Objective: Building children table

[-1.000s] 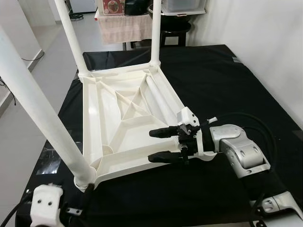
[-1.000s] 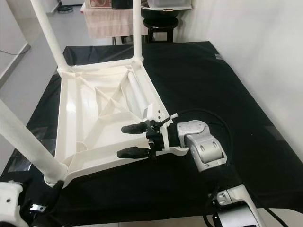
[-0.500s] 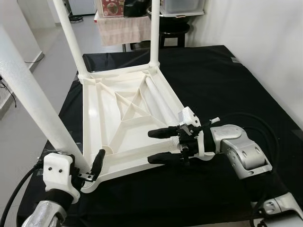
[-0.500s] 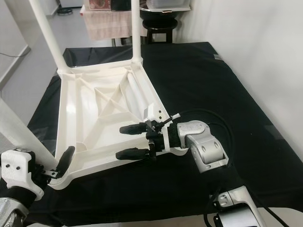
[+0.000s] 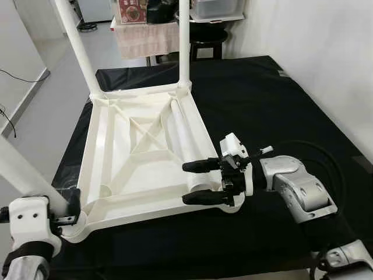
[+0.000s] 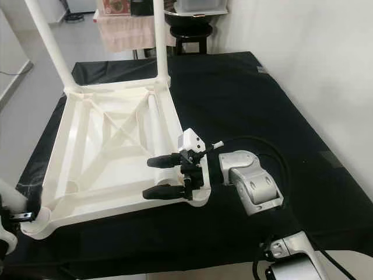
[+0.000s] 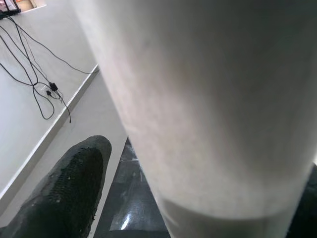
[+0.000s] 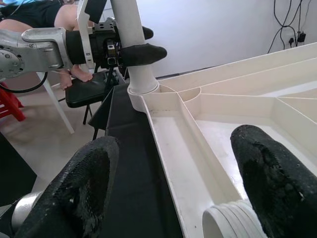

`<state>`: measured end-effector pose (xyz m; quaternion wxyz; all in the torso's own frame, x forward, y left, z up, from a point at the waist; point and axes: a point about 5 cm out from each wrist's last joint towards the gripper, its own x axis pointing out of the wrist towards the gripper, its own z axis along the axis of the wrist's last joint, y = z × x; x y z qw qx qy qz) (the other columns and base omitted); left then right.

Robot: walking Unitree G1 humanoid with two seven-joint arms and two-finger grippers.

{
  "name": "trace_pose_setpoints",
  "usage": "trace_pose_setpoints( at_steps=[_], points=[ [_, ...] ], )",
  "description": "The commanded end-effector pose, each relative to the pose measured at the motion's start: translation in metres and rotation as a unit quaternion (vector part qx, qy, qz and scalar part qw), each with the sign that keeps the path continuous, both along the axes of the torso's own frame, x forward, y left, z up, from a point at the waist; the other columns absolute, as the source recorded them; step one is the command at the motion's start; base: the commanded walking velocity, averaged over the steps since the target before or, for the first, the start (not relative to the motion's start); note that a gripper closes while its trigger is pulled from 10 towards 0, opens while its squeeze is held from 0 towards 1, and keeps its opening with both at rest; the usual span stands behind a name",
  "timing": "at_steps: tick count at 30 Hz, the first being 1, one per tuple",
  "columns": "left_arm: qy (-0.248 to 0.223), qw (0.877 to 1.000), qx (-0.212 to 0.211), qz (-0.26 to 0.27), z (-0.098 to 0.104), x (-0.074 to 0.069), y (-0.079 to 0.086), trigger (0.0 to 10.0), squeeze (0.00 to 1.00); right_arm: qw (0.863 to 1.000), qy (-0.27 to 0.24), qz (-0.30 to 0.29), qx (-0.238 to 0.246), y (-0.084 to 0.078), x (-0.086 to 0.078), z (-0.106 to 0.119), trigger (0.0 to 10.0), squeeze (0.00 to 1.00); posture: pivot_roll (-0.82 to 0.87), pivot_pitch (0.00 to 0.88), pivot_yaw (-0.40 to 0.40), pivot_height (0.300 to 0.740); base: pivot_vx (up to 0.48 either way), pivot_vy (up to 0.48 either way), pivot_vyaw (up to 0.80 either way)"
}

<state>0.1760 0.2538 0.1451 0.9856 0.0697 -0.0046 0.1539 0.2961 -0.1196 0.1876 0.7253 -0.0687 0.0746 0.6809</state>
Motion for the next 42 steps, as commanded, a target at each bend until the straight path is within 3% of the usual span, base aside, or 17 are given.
trace_pose_setpoints(
  at_steps=[1, 5, 8, 10, 13, 16, 19, 24, 26, 27, 28, 29, 32, 34, 36, 38, 42],
  points=[
    [0.01, 1.0, -0.008, -0.011, -0.006, 0.002, -0.005, 10.0, 0.0, 1.0, 0.001, 0.009, -0.003, 0.005, -0.004, -0.003, 10.0, 0.0, 0.0, 0.071, 0.018, 0.74, 0.0, 0.0, 0.0],
    [0.01, 0.999, -0.02, -0.038, -0.008, 0.005, -0.015, 10.0, 0.0, 1.0, 0.001, 0.009, -0.004, 0.005, -0.005, -0.004, 10.0, 0.0, 0.0, 0.071, 0.018, 0.74, 0.0, 0.0, 0.0],
    [0.023, 0.991, -0.055, -0.119, -0.013, 0.001, -0.044, 10.0, 0.0, 1.0, 0.004, 0.009, -0.009, 0.003, -0.006, -0.006, 10.0, 0.0, 0.0, 0.071, 0.021, 0.74, 0.0, 0.0, 0.0],
    [0.023, 0.991, -0.055, -0.119, -0.013, 0.001, -0.044, 10.0, 0.0, 1.0, 0.004, 0.009, -0.009, 0.003, -0.006, -0.006, 10.0, 0.0, 0.0, 0.071, 0.021, 0.74, 0.0, 0.0, 0.0],
    [0.052, 0.986, -0.064, -0.148, -0.021, -0.017, -0.053, 10.0, 0.0, 1.0, 0.006, 0.009, -0.009, 0.001, -0.006, -0.006, 10.0, 0.0, 0.0, 0.071, 0.027, 0.74, 0.0, 0.0, 0.0],
    [0.076, 0.984, -0.061, -0.15, -0.027, -0.031, -0.048, 10.0, 0.0, 1.0, 0.008, 0.01, -0.009, 0.001, -0.006, -0.007, 10.0, 0.0, 0.0, 0.071, 0.027, 0.74, 0.0, 0.0, 0.0],
    [0.076, 0.984, -0.061, -0.15, -0.027, -0.031, -0.048, 10.0, 0.0, 1.0, 0.008, 0.01, -0.009, 0.001, -0.006, -0.007, 10.0, 0.0, 0.0, 0.071, 0.027, 0.74, 0.0, 0.0, 0.0],
    [0.118, 0.977, -0.068, -0.162, -0.033, -0.059, -0.033, 10.0, 0.0, 1.0, 0.011, 0.013, -0.009, 0.0, -0.007, -0.008, 10.0, 0.0, 0.01, 0.067, 0.031, 0.74, 0.0, 0.0, 0.0],
    [0.151, 0.962, -0.088, -0.209, -0.035, -0.075, -0.033, 10.0, 0.0, 1.0, 0.012, 0.016, -0.008, -0.001, -0.007, -0.008, 10.0, 0.0, 0.02, 0.065, 0.022, 0.74, 0.0, 0.0, 0.0],
    [0.151, 0.962, -0.088, -0.209, -0.035, -0.075, -0.033, 10.0, 0.0, 1.0, 0.012, 0.016, -0.008, -0.001, -0.007, -0.008, 10.0, 0.0, 0.02, 0.065, 0.022, 0.74, 0.0, 0.0, 0.0],
    [0.168, 0.946, -0.107, -0.256, -0.035, -0.081, -0.04, 10.0, 0.0, 1.0, 0.013, 0.018, -0.008, -0.001, -0.006, -0.008, 10.0, 0.0, 0.02, 0.065, 0.02, 0.74, 0.0, 0.0, 0.0],
    [0.168, 0.946, -0.107, -0.256, -0.035, -0.081, -0.04, 10.0, 0.0, 1.0, 0.013, 0.018, -0.008, -0.001, -0.006, -0.008, 10.0, 0.0, 0.02, 0.065, 0.02, 0.74, 0.0, 0.0, 0.0],
    [0.174, 0.925, -0.137, -0.308, -0.03, -0.083, -0.053, 10.0, 0.0, 1.0, 0.012, 0.019, -0.007, -0.002, -0.006, -0.007, 10.0, 0.0, 0.03, 0.065, 0.016, 0.74, 0.0, 0.0, 0.0],
    [0.18, 0.897, -0.161, -0.37, -0.023, -0.086, -0.067, 10.0, 0.0, 1.0, 0.012, 0.018, -0.006, -0.004, -0.005, -0.006, 10.0, 0.0, 0.02, 0.064, 0.013, 0.74, 0.0, 0.0, 0.0],
    [0.18, 0.897, -0.161, -0.37, -0.023, -0.086, -0.067, 10.0, 0.0, 1.0, 0.012, 0.018, -0.006, -0.004, -0.005, -0.006, 10.0, 0.0, 0.02, 0.064, 0.013, 0.74, 0.0, 0.0, 0.0],
    [0.181, 0.879, -0.171, -0.407, -0.019, -0.087, -0.073, 10.0, 0.0, 1.0, 0.01, 0.017, -0.007, -0.005, -0.004, -0.005, 10.0, 0.0, 0.02, 0.06, 0.017, 0.74, 0.0, 0.0, 0.0],
    [0.175, 0.872, -0.173, -0.423, -0.015, -0.084, -0.076, 10.0, 0.0, 1.0, 0.008, 0.015, -0.006, -0.006, -0.004, -0.004, 10.0, 0.0, 0.02, 0.058, 0.015, 0.74, 0.0, 0.0, 0.0]
  ],
)
